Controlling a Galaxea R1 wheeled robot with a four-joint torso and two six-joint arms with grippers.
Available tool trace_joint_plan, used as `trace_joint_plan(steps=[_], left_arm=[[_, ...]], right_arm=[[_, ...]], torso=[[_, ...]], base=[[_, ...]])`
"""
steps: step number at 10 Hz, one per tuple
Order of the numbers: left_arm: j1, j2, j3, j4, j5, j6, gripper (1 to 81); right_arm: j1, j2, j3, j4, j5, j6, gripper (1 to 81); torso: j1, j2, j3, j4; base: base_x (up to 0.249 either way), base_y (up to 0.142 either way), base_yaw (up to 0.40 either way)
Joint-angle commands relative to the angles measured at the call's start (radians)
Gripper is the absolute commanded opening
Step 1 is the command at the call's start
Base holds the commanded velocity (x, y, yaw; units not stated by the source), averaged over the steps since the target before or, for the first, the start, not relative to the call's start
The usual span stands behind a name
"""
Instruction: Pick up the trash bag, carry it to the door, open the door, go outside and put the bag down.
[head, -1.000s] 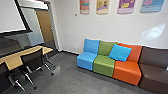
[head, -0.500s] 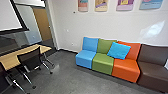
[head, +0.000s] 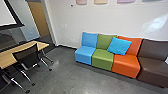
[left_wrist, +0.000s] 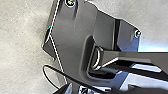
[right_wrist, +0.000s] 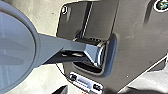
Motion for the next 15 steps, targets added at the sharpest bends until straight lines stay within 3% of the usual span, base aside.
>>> trace_joint_plan(steps=[1,3,7,9,11,13,15], left_arm=[[-0.085,-0.04,0.018,-0.078,0.144,0.003,81.1],[-0.135,-0.056,0.021,-0.123,0.201,0.003,81.1],[-0.182,-0.072,0.027,-0.149,0.201,0.003,81.1],[-0.223,-0.085,0.022,-0.16,0.199,0.003,81.1],[-0.266,-0.088,0.021,-0.169,0.201,0.003,81.1],[-0.301,-0.086,0.009,-0.172,0.201,0.003,81.1],[-0.342,-0.088,-0.01,-0.207,0.213,0.003,81.1]], right_arm=[[0.061,-0.147,0.18,0.002,-0.058,0.049,81.1],[0.07,-0.198,0.24,0.002,-0.058,0.049,81.1],[0.069,-0.244,0.271,0.024,-0.058,0.049,81.1],[0.072,-0.261,0.294,0.024,-0.058,0.049,81.1],[0.073,-0.305,0.335,0.025,-0.058,0.049,81.1],[0.073,-0.35,0.38,0.028,-0.053,0.049,81.1],[0.078,-0.397,0.43,0.031,-0.052,0.049,81.1]], torso=[[0.062,-0.097,0.001,0.0],[0.104,-0.163,-0.004,0.0],[0.195,-0.308,-0.005,0.0],[0.237,-0.374,-0.092,-0.041],[0.272,-0.428,-0.13,-0.014],[0.314,-0.496,-0.193,-0.017],[0.36,-0.566,-0.248,-0.017]], base=[[0.0,0.0,0.0],[0.0,0.0,0.0],[0.0,0.0,0.0],[0.0,0.0,0.0],[0.0,0.0,0.0],[0.0,0.0,0.0],[0.0,0.0,0.0]])
